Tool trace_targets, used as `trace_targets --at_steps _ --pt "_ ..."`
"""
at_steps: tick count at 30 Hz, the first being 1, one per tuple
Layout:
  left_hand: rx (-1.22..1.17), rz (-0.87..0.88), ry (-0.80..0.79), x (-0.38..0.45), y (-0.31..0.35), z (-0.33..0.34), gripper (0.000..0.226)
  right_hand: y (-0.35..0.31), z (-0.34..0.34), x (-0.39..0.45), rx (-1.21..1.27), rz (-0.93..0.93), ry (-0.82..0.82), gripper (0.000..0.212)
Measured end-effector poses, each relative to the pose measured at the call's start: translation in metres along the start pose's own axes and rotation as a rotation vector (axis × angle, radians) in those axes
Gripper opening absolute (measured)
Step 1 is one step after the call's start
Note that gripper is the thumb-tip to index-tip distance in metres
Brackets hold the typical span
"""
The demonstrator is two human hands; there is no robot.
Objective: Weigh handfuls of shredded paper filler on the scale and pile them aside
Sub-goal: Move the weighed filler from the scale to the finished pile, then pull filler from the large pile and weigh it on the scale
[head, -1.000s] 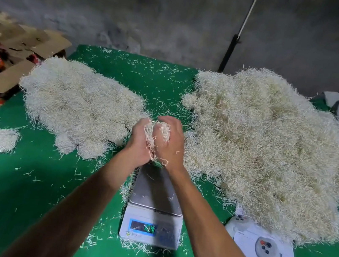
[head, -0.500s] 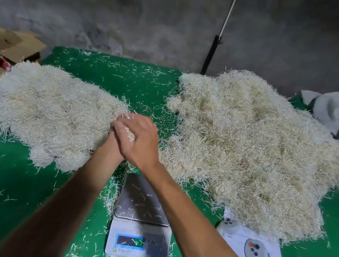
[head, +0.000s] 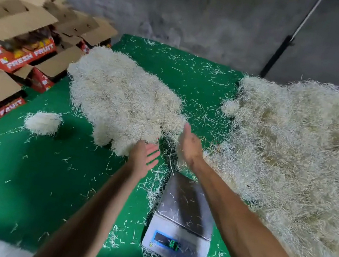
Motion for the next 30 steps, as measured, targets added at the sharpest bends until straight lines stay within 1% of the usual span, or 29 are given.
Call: trace_targets --at_steps 1,2,3,4,6,7,10,12,14,16,17,18,19,20,22,23,24,26,27,28,29,30 --pt "-0.012 0.000 0.045 0.002 -0.005 -0.011 0.049 -0.008 0.017 0.006 0.026 0.012 -0.111 0.089" --pt "-0.021 -0.003 0.103 0.003 -0.009 -0.021 0.049 -0.017 0.032 0.010 0.057 0.012 -0.214 0.093" --pt "-0.033 -0.016 0.151 0.004 -0.014 -0.029 0.048 -0.026 0.042 0.012 0.045 -0.005 -0.272 0.093" --pt "-0.047 -0.043 0.172 0.004 -0.019 -0.034 0.046 -0.032 0.046 0.013 -0.019 -0.028 -0.285 0.092" --pt "-0.057 -0.124 0.159 0.008 -0.035 -0.035 0.041 -0.033 0.043 0.016 -0.219 -0.068 -0.236 0.092" --pt "-0.049 -0.163 0.132 0.011 -0.043 -0.031 0.038 -0.029 0.036 0.017 -0.297 -0.078 -0.195 0.087" --pt "0.006 -0.205 0.022 0.020 -0.062 -0.006 0.025 0.006 -0.002 0.022 -0.428 -0.075 -0.098 0.054" --pt "0.067 -0.217 -0.033 0.029 -0.072 0.016 0.028 0.036 -0.040 0.019 -0.635 -0.055 -0.041 0.040" --pt "0.205 -0.209 -0.078 0.039 -0.078 0.037 0.032 0.077 -0.078 0.010 -0.865 0.055 -0.024 0.038" --pt "0.381 -0.173 -0.069 0.051 -0.076 0.052 0.033 0.126 -0.107 -0.003 -0.993 0.205 -0.100 0.047" --pt "0.436 -0.145 -0.053 0.058 -0.073 0.058 0.032 0.146 -0.117 -0.012 -1.050 0.243 -0.128 0.052" --pt "0.460 -0.117 -0.043 0.065 -0.070 0.064 0.031 0.160 -0.127 -0.018 -1.108 0.238 -0.119 0.052" --pt "0.468 -0.088 -0.043 0.072 -0.068 0.072 0.030 0.167 -0.134 -0.023 -1.140 0.207 -0.087 0.045" --pt "0.479 -0.065 -0.054 0.078 -0.067 0.080 0.030 0.171 -0.139 -0.026 -1.112 0.187 -0.052 0.036" --pt "0.518 -0.070 -0.120 0.089 -0.071 0.101 0.035 0.168 -0.143 -0.026 -0.935 0.172 -0.011 0.032" --pt "0.539 -0.095 -0.174 0.092 -0.076 0.119 0.042 0.160 -0.147 -0.023 -0.857 0.136 0.010 0.036" --pt "0.531 -0.151 -0.229 0.092 -0.084 0.135 0.052 0.148 -0.150 -0.018 -0.819 0.063 0.035 0.044" --pt "0.456 -0.275 -0.341 0.091 -0.098 0.169 0.075 0.112 -0.152 -0.012 -0.799 -0.109 0.048 0.064" --pt "0.436 -0.350 -0.398 0.088 -0.104 0.183 0.080 0.094 -0.154 -0.011 -0.775 -0.162 0.042 0.074" --pt "0.503 -0.366 -0.460 0.085 -0.100 0.196 0.078 0.080 -0.160 -0.010 -0.752 -0.191 0.052 0.081" --pt "0.554 -0.345 -0.487 0.089 -0.093 0.206 0.075 0.070 -0.168 -0.009 -0.738 -0.202 0.080 0.084" --pt "0.505 -0.310 -0.461 0.104 -0.084 0.212 0.079 0.066 -0.177 -0.007 -0.716 -0.198 0.100 0.087"
Point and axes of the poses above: each hand's wrist, its own x-axis towards the middle knuckle, its own z-axis out of the palm, y = z × x, the point moved 10 cm from there along x, towards the middle knuckle, and after that the axes turned 10 degrees about -y, right-handed, at the moved point
